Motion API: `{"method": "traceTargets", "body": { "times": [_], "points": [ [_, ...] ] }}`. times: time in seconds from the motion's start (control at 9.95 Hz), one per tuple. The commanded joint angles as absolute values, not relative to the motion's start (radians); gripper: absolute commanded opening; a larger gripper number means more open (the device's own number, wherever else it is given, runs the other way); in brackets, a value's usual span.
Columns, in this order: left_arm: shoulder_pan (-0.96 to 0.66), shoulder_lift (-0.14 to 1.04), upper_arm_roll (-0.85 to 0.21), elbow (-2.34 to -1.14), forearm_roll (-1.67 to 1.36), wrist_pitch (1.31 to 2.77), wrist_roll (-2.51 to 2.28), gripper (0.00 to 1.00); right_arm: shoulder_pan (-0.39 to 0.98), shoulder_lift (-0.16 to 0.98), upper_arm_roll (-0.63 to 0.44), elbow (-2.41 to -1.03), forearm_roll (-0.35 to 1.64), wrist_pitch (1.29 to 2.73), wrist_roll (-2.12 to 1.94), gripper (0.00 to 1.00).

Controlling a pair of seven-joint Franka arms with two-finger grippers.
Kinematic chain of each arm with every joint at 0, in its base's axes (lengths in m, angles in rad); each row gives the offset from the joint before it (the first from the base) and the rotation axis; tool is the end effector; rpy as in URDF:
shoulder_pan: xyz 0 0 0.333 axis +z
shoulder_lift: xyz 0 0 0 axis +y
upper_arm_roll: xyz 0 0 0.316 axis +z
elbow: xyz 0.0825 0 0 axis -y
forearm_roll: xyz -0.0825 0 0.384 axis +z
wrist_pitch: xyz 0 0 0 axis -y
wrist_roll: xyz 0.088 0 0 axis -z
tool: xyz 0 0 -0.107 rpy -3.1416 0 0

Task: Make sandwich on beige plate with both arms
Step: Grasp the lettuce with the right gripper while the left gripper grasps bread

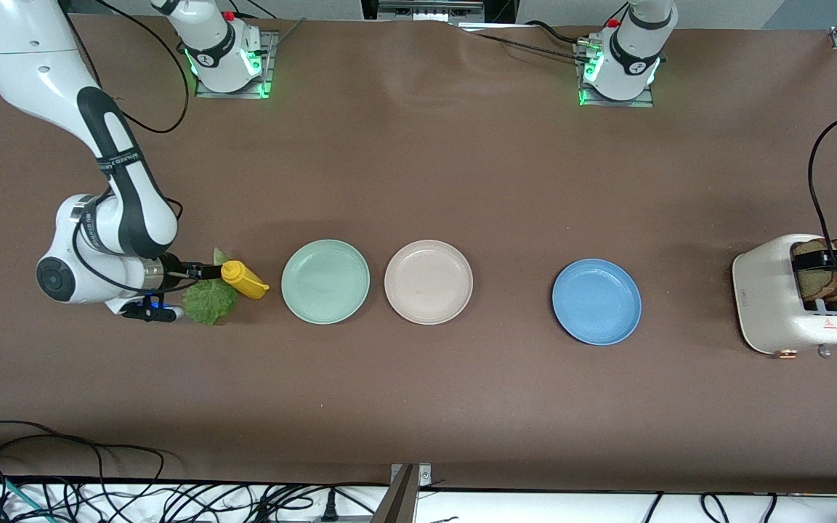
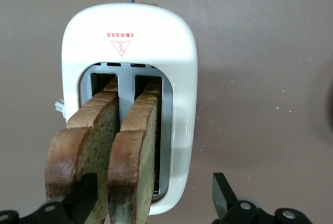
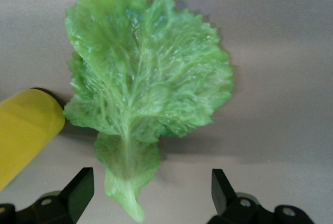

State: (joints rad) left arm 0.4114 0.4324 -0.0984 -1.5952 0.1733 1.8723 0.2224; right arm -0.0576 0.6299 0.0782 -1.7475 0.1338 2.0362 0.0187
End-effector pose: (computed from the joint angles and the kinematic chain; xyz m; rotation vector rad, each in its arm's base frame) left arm 0.6206 0.2226 0.3723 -3.0542 -0.0492 0.2732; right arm 0.6257 0.0176 0.1911 -2.9460 0.1266 0.5116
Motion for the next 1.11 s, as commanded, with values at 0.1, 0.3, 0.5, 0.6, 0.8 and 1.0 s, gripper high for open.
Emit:
{"method": "traceTargets", "body": {
  "times": [0.1,0.3,0.5,0.6,0.8,1.0],
  "points": [
    [0.420,0.440,-0.109,-1.597,0.170,1.876,0.227,0.50,-0.060,0.655,0.081,-1.735,0.152,2.054,0.003,1.00],
    [0.422,0.440,-0.109,-1.597,0.175,1.871,0.233,0.05,-0.060,0.660,0.083,-1.735,0.152,2.059,0.003,1.00],
    [0.422,0.439,-0.109,-1.595,0.179,1.871,0.236,0.00,-0.057,0.663,0.093,-1.733,0.152,2.060,0.003,1.00],
    [0.422,0.436,-0.109,-1.594,0.181,1.871,0.235,0.00,-0.057,0.666,0.095,-1.733,0.152,2.060,0.002,1.00],
    [0.422,0.427,-0.109,-1.591,0.186,1.867,0.235,0.00,-0.057,0.669,0.097,-1.733,0.152,2.060,0.003,0.92],
    [0.422,0.408,-0.109,-1.575,0.186,1.836,0.235,0.00,-0.057,0.669,0.095,-1.735,0.153,2.060,0.003,0.55]
  ]
}}
